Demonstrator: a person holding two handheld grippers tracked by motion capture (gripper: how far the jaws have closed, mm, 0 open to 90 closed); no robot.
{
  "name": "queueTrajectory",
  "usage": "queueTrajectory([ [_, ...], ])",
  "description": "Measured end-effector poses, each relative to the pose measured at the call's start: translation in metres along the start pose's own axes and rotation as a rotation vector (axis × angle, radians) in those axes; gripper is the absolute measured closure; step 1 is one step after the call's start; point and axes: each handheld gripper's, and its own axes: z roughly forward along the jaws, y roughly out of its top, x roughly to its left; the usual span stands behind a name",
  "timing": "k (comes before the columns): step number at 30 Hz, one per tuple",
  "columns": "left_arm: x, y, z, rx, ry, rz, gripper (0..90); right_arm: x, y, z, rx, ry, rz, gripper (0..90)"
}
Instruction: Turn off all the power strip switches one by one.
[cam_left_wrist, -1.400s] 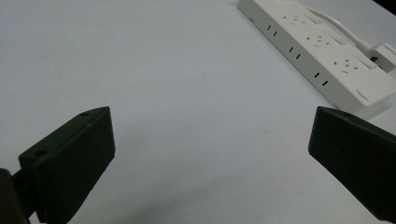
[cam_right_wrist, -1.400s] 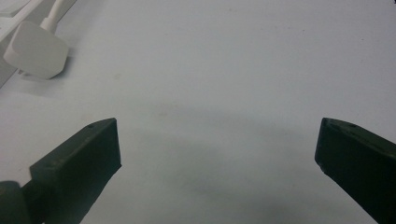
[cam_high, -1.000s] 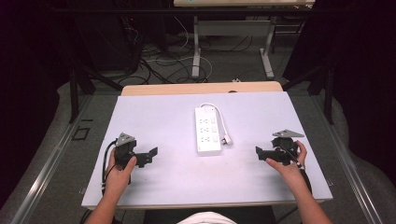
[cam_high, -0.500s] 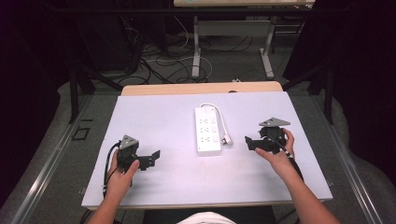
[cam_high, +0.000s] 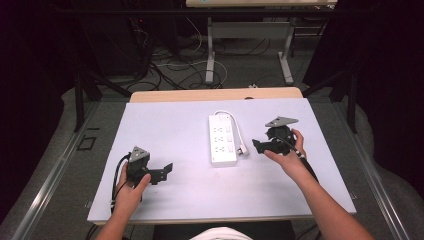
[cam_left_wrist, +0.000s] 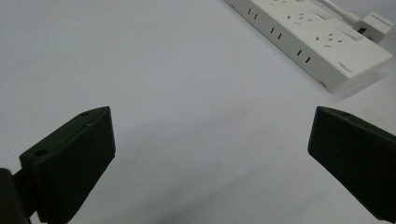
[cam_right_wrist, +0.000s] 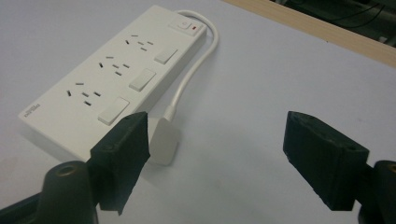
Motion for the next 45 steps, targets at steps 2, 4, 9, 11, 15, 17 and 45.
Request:
queueTrajectory([
  [2, 0.0, 0.0, -0.001, 0.005, -0.004, -0.001, 0.8, 0.002, 0.005, 0.002, 0.004, 0.006, -0.007, 25.0],
  [4, 0.0, 0.0, -0.002, 0.008, -0.004, 0.0, 0.8, 0.003, 0.011, 0.004, 0.005, 0.018, -0.015, 27.4],
  [9, 0.001, -0.001, -0.003, 0.001, -0.004, -0.004, 0.8, 0.006, 0.025, 0.009, 0.016, 0.027, -0.026, 32.1],
  [11, 0.001, -0.001, -0.003, -0.004, 0.0, -0.007, 0.9, 0.006, 0.03, 0.012, 0.017, 0.029, -0.034, 33.1],
  [15, 0.002, -0.001, -0.004, 0.001, -0.001, -0.012, 1.0, 0.005, 0.04, 0.019, 0.02, 0.032, -0.024, 35.4],
  [17, 0.003, -0.001, -0.003, -0.007, 0.004, -0.015, 1.0, 0.005, 0.044, 0.022, 0.028, 0.044, -0.019, 36.1],
  [45, 0.008, -0.002, -0.008, -0.013, 0.009, -0.037, 1.1, 0.017, 0.093, 0.065, 0.065, 0.04, -0.037, 51.5],
])
